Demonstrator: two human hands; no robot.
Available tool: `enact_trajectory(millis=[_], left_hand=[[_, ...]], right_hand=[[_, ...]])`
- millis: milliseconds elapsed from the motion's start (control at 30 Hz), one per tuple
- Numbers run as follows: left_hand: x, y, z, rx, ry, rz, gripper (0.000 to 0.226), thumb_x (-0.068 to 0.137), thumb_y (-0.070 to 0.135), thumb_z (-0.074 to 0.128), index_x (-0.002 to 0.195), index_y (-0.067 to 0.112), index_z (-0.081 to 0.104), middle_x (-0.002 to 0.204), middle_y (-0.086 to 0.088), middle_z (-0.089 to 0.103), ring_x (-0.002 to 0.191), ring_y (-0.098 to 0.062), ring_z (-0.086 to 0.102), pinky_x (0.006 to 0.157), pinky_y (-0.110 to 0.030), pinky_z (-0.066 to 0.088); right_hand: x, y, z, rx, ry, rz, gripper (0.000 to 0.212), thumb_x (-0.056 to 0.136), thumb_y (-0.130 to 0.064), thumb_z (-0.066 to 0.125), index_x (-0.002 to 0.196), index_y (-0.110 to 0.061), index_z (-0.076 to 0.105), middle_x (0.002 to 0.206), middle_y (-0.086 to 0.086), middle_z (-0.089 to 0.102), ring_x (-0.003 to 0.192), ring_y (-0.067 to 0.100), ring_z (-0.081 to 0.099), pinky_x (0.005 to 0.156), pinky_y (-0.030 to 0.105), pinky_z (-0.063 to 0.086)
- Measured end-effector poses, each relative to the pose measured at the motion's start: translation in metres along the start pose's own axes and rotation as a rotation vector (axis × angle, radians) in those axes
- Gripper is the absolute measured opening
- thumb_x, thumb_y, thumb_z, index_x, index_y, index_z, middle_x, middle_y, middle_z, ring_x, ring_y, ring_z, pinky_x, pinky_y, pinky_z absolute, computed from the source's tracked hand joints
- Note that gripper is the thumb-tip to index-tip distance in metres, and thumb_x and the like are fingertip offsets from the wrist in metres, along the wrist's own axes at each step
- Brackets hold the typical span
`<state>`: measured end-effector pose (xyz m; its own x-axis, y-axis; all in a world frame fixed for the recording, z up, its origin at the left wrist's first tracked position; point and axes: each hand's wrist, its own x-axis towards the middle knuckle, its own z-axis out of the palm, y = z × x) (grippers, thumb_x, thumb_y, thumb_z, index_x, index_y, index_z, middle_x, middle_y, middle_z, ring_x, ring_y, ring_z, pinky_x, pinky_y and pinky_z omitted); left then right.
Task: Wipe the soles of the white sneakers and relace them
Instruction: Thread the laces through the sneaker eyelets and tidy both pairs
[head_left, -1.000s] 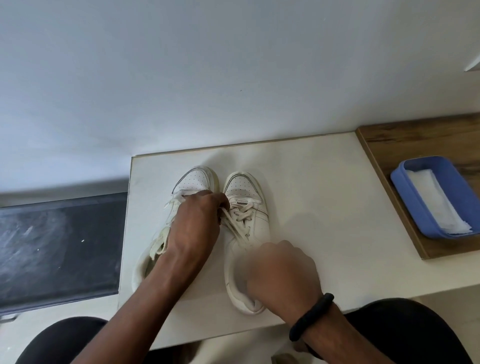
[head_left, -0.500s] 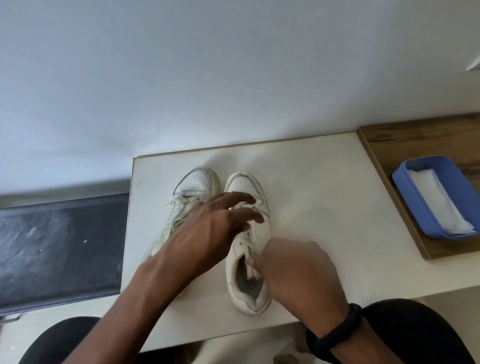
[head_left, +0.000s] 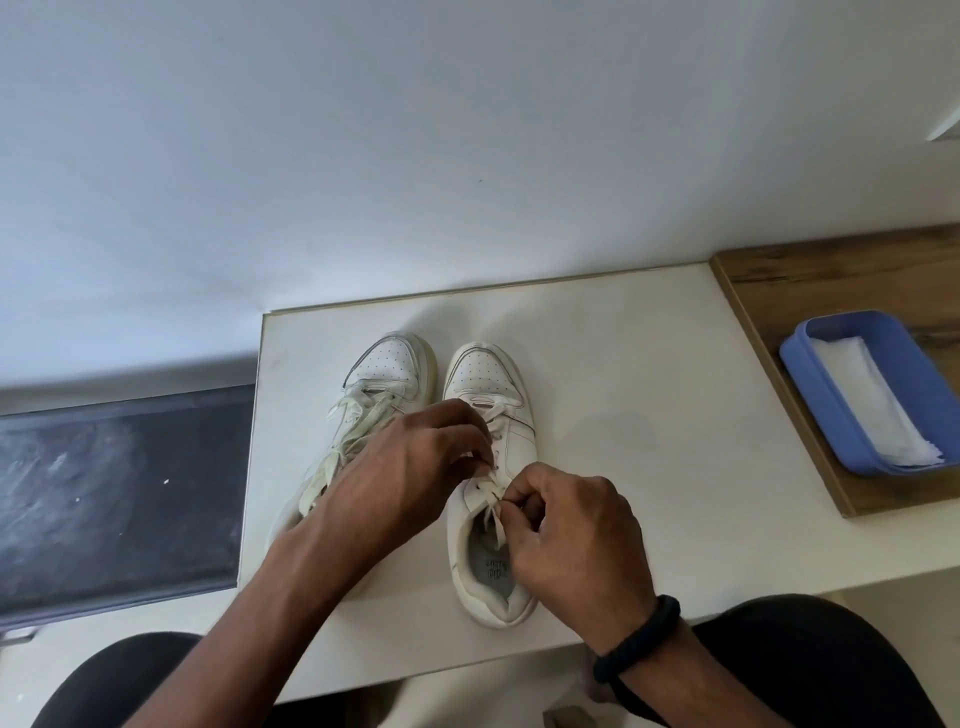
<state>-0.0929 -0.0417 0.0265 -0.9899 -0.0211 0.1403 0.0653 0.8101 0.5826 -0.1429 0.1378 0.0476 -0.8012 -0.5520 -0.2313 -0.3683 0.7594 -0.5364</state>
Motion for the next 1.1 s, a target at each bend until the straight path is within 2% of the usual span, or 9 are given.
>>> enact_trajectory(millis=[267,533,633,800,933,1033,1100], left_hand=[[-0.011,-0.001,0.012,0.146,0.037,-0.004,0.005,0.094,0.006,0.072,0.095,0.011,0.071,0.119,0.003,0.063,0.085,-0.018,0.069,0.062,-0.040,0.059],[-0.009,-0.007,0.007,0.056,0.030,-0.001,0.007,0.091,0.009,0.077,0.094,0.015,0.075,0.113,0.005,0.067,0.079,-0.018,0.072,0.065,-0.037,0.060],[-0.012,-0.010,0.005,0.028,0.027,-0.002,0.009,0.091,0.011,0.078,0.096,0.018,0.076,0.112,0.006,0.068,0.082,-0.019,0.073,0.065,-0.038,0.060],[-0.013,-0.004,-0.001,0.012,0.084,-0.017,0.021,0.092,0.008,0.076,0.110,0.019,0.077,0.124,0.003,0.069,0.098,-0.018,0.073,0.072,-0.039,0.062],[-0.014,0.009,-0.006,0.070,0.175,-0.053,0.028,0.094,0.004,0.071,0.118,0.017,0.075,0.134,-0.002,0.065,0.107,-0.018,0.070,0.078,-0.032,0.061],[-0.016,0.012,-0.008,0.118,0.233,-0.063,0.023,0.089,0.006,0.076,0.111,0.014,0.077,0.119,-0.004,0.069,0.099,-0.021,0.067,0.080,-0.027,0.053],[-0.017,0.012,-0.006,0.122,0.221,-0.055,0.019,0.088,0.012,0.078,0.107,0.015,0.079,0.112,-0.004,0.070,0.096,-0.023,0.067,0.076,-0.033,0.057]], right_hand=[[-0.001,0.000,0.003,-0.032,-0.035,-0.003,0.010,0.088,-0.038,0.065,0.084,-0.030,0.063,0.070,-0.012,0.068,0.067,0.007,0.065,0.065,0.027,0.058],[-0.002,0.001,0.005,-0.017,-0.034,0.016,0.011,0.088,-0.039,0.065,0.083,-0.029,0.065,0.069,-0.012,0.067,0.067,0.008,0.065,0.066,0.027,0.058],[-0.001,0.002,0.005,-0.007,-0.037,0.010,0.013,0.088,-0.041,0.066,0.083,-0.030,0.065,0.071,-0.013,0.068,0.069,0.008,0.065,0.067,0.029,0.058],[0.001,0.009,-0.003,0.044,-0.063,0.002,0.024,0.084,-0.052,0.074,0.084,-0.029,0.065,0.066,-0.018,0.064,0.064,0.001,0.062,0.059,0.016,0.050],[0.005,0.016,-0.012,0.094,-0.007,-0.040,0.015,0.085,-0.041,0.076,0.086,-0.032,0.063,0.069,-0.017,0.065,0.064,-0.001,0.062,0.058,0.012,0.048],[0.009,0.018,-0.010,0.153,0.020,-0.125,0.014,0.088,-0.030,0.075,0.099,-0.035,0.069,0.081,-0.018,0.068,0.069,0.000,0.064,0.066,0.014,0.053],[0.011,0.019,-0.006,0.156,0.020,-0.193,0.015,0.088,-0.025,0.075,0.101,-0.032,0.071,0.090,-0.017,0.069,0.073,0.002,0.065,0.070,0.021,0.057]])
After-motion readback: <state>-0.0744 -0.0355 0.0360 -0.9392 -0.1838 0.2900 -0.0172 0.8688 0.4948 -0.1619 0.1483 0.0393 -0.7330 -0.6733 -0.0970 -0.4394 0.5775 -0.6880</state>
